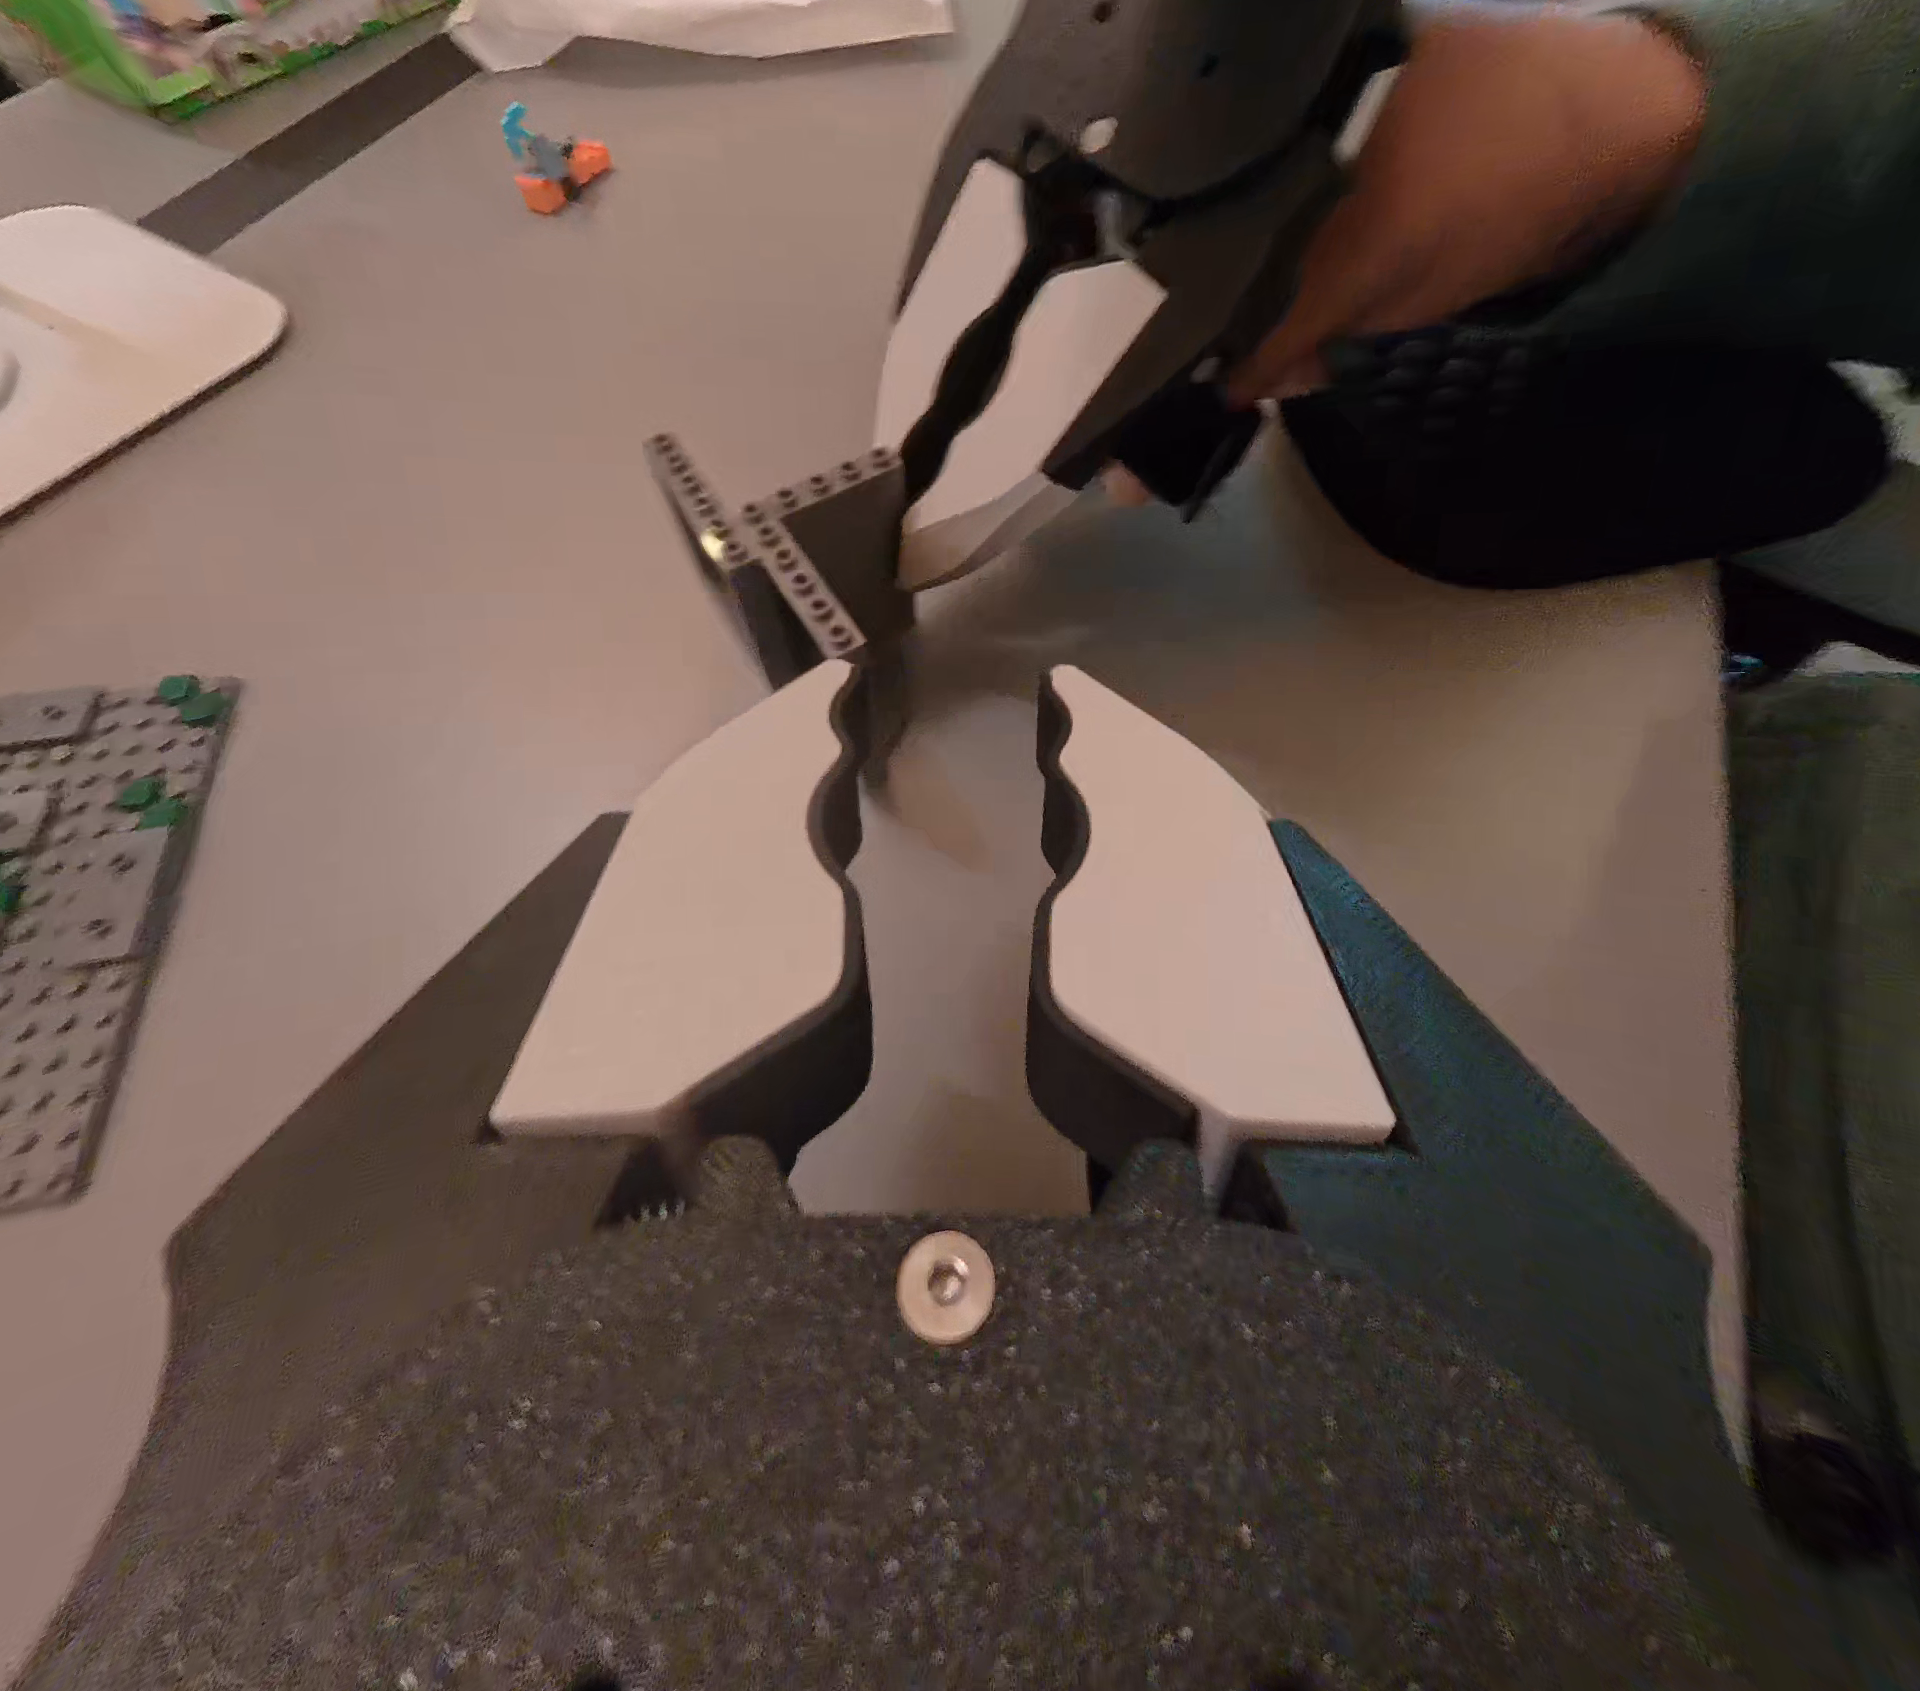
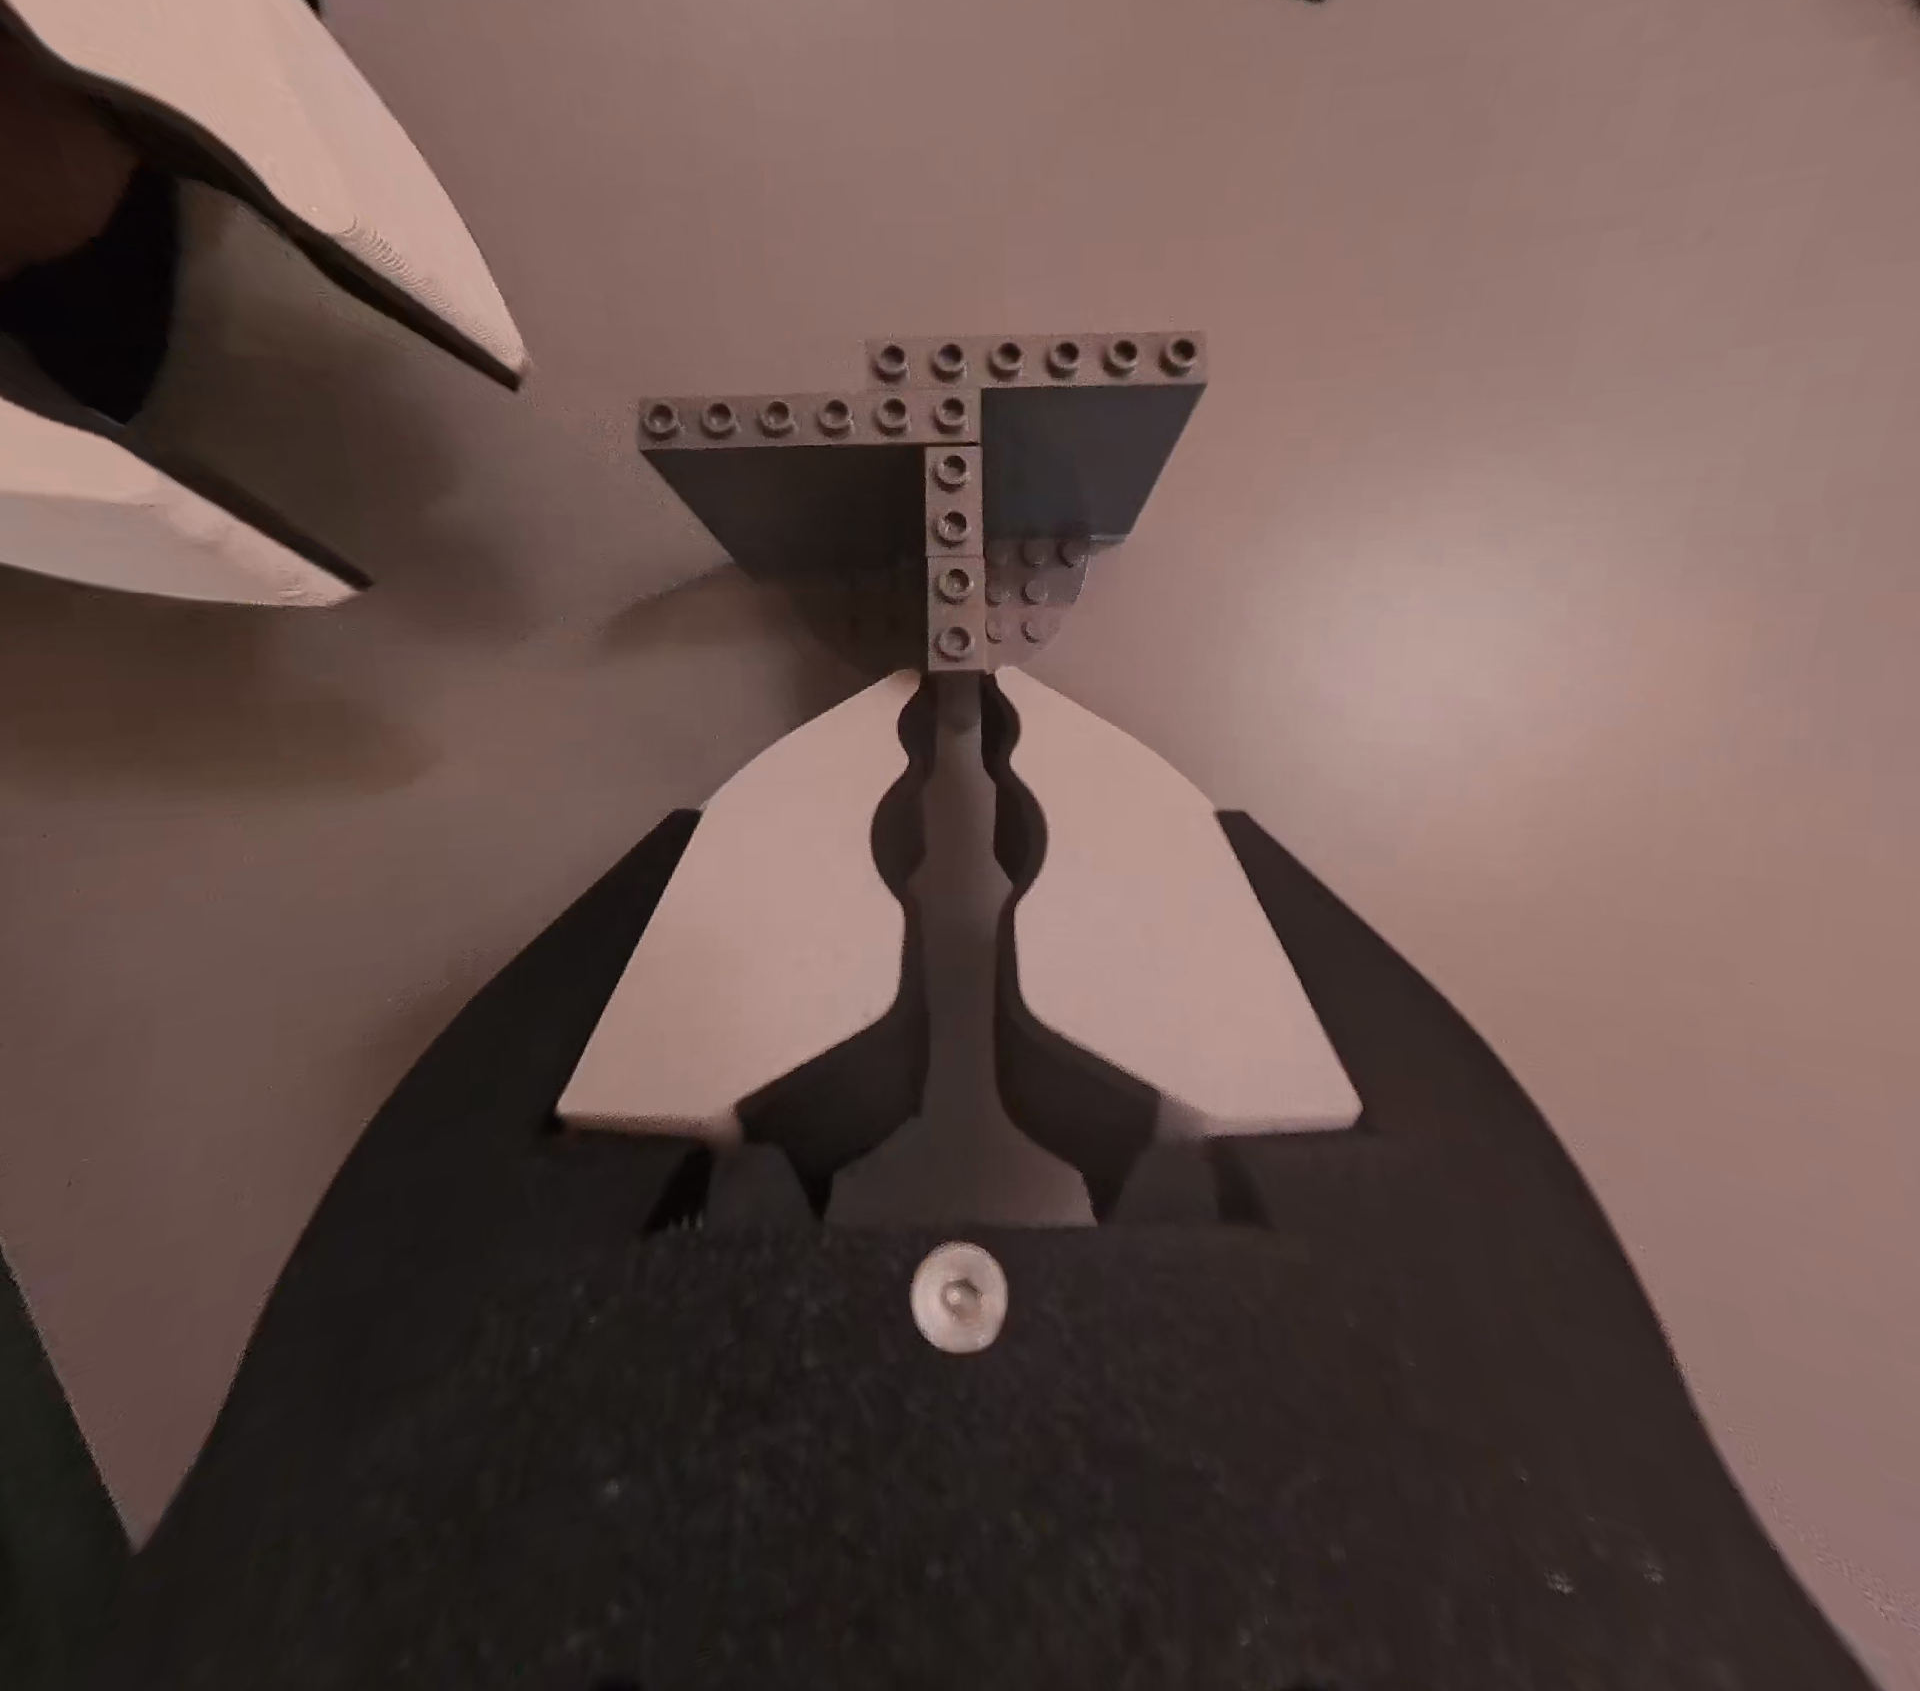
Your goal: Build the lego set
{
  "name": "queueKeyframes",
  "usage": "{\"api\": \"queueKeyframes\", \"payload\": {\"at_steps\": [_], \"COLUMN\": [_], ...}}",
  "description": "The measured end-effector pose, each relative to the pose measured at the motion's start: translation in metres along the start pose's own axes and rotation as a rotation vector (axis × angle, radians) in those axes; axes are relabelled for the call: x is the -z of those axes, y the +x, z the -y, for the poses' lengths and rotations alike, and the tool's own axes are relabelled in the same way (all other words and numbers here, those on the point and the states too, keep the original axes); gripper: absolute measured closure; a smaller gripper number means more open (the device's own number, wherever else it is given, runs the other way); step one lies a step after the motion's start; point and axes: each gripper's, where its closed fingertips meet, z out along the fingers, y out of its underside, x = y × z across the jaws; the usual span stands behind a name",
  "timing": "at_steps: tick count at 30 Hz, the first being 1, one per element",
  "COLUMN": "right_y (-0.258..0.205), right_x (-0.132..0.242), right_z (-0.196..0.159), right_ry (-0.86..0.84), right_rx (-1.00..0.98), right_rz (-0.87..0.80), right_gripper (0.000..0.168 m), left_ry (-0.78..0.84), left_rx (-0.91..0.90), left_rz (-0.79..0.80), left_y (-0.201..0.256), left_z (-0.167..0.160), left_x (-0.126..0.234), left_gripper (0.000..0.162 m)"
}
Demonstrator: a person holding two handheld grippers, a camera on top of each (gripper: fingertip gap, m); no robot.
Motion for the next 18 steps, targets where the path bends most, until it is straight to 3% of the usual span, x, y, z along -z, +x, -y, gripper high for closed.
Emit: {"api": "queueKeyframes", "payload": {"at_steps": [5, 9, 14, 18], "right_y": [-0.016, -0.03, -0.023, -0.001], "right_x": [-0.006, -0.002, 0.031, 0.052], "right_z": [0.005, 0.008, 0.035, 0.051], "right_ry": [0.076, 0.126, 0.291, 0.353], "right_rx": [-0.069, 0.003, 0.08, 0.153], "right_rz": [-0.009, 0.034, 0.097, 0.142], "right_gripper": [0.155, 0.151, 0.146, 0.13], "left_ry": [-0.111, -0.168, -0.128, -0.05], "left_rx": [-0.036, -0.096, -0.102, -0.078], "left_rz": [0.12, 0.19, 0.191, 0.137], "left_y": [-0.028, -0.053, -0.075, -0.076], "left_z": [-0.019, -0.027, -0.02, -0.014], "left_x": [-0.013, -0.014, -0.014, -0.013], "left_gripper": [0.132, 0.138, 0.141, 0.139]}}
